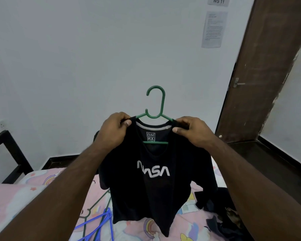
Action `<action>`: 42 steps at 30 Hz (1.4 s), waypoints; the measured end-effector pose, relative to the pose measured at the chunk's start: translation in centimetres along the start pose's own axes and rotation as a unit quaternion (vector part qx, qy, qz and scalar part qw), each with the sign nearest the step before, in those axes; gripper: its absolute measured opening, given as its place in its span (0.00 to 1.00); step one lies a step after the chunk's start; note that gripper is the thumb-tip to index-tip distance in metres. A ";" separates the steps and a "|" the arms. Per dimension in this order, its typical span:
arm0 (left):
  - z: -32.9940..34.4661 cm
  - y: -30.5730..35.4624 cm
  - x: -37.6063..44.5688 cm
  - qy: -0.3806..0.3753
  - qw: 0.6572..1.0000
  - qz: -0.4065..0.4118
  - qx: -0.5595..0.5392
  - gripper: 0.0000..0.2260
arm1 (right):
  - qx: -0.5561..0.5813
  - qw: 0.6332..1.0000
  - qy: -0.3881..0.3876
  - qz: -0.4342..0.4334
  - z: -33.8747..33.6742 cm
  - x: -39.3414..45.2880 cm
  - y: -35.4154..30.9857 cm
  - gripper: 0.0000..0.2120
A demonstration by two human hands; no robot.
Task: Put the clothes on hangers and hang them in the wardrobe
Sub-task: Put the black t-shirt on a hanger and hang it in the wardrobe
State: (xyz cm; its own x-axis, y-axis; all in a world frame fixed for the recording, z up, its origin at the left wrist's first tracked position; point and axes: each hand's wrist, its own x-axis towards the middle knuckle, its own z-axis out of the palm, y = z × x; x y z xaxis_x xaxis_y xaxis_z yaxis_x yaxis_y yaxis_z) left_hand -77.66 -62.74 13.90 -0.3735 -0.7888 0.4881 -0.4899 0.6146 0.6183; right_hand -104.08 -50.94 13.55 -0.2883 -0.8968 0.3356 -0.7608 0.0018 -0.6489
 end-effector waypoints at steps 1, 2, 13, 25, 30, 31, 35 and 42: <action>-0.1 0.0 0.0 0.032 0.999 0.005 -0.006 0.05 | -0.013 1.000 0.010 -0.008 -0.3 0.1 -0.2 0.09; -0.1 0.1 0.0 0.050 0.999 0.006 -0.013 0.05 | -0.016 0.999 0.029 -0.013 -0.5 0.3 -0.4 0.07; -0.3 -0.4 -0.4 -0.023 1.000 -0.007 -0.012 0.04 | -0.042 0.997 0.059 -0.010 -1.0 1.3 -1.7 0.01; -1.7 -7.6 -2.1 -0.103 0.980 -0.171 -0.015 0.15 | -0.036 0.995 0.092 0.028 -1.6 0.7 -0.4 0.03; -2.5 -8.4 -2.5 0.073 0.979 -0.188 -0.006 0.04 | -0.014 0.991 0.124 0.047 -2.0 0.5 0.1 0.03; -2.8 -8.5 -2.6 0.098 0.977 -0.190 -0.008 0.05 | -0.004 0.991 0.127 0.048 -2.2 0.4 0.2 0.04; -3.1 -9.1 -2.7 0.060 0.974 -0.219 0.026 0.06 | 0.018 0.991 0.121 0.048 -2.2 0.3 0.2 0.04; -1.8 -4.0 -1.7 0.025 0.994 -0.027 0.107 0.14 | 0.027 0.993 0.107 0.043 -1.1 0.4 -0.5 0.02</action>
State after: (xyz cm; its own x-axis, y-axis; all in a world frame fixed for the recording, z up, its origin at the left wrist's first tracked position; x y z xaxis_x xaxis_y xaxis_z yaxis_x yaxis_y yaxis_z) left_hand -73.62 -63.78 11.75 -0.3055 -0.8155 0.4916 -0.6656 0.5521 0.5022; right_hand -104.44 -50.79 14.72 -0.4711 -0.7803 0.4113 -0.6981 0.0448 -0.7146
